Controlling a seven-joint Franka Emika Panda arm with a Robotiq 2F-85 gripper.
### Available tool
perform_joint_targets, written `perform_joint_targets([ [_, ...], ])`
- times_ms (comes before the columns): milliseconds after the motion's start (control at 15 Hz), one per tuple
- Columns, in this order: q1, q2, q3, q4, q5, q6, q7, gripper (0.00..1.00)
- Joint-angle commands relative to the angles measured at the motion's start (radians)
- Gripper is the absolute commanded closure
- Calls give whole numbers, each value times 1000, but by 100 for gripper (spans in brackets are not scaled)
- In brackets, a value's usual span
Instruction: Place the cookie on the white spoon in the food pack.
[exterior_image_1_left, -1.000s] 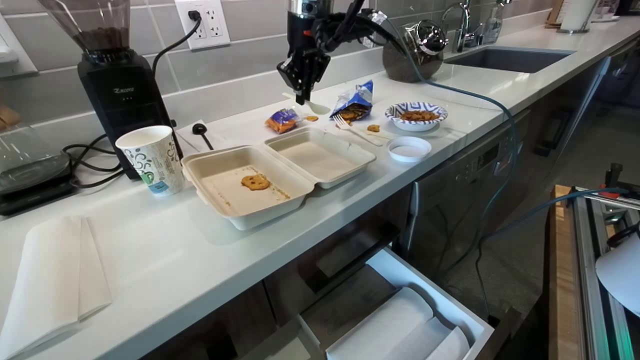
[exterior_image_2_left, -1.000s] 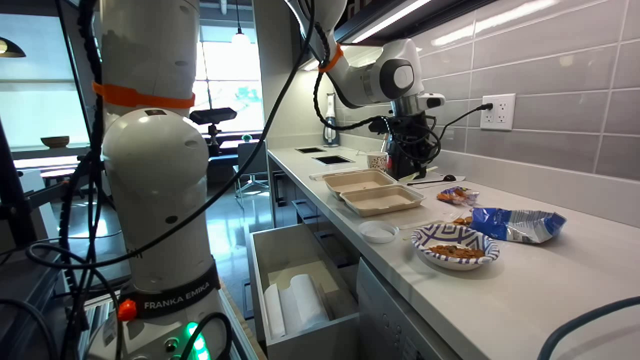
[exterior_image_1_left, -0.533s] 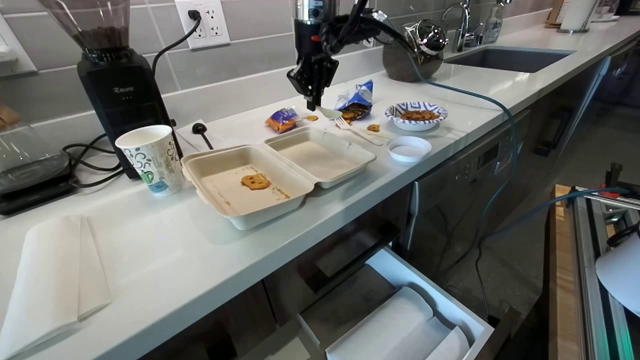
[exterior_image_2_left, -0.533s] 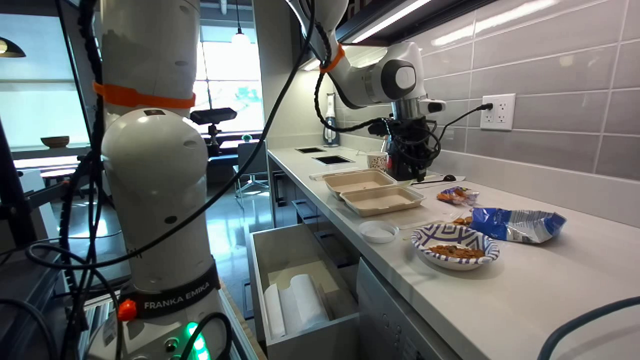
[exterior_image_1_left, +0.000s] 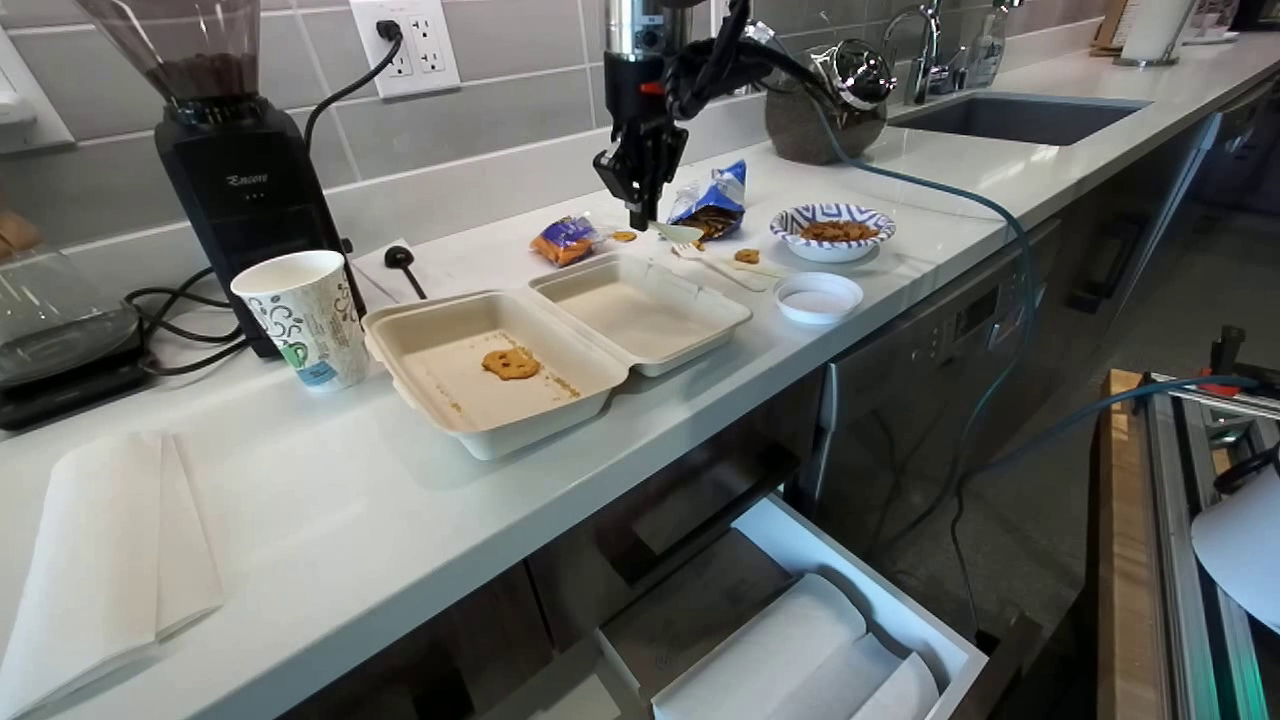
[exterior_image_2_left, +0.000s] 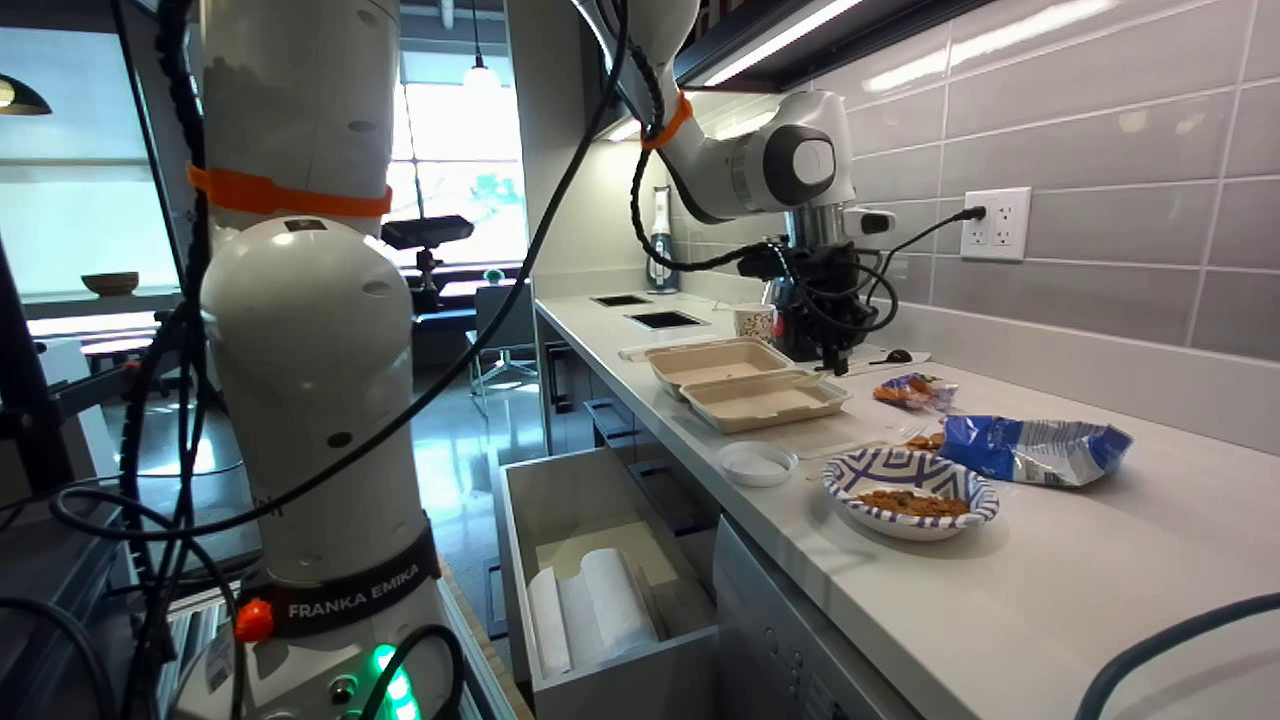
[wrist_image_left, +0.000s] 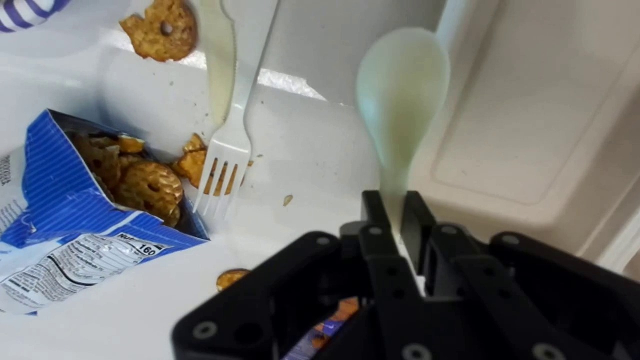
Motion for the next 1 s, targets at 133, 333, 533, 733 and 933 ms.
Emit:
perform_joint_targets([
  [133, -33, -26, 1, -52, 8, 9, -59, 97],
  [333, -48, -33, -5, -68, 11, 23, -54, 97],
  [533, -60, -28, -10, -78, 9, 28, -46, 97],
  [733, -68, -27, -11, -94, 24, 34, -51, 97],
  [933, -74, -27, -5, -110, 64, 49, -60, 97],
])
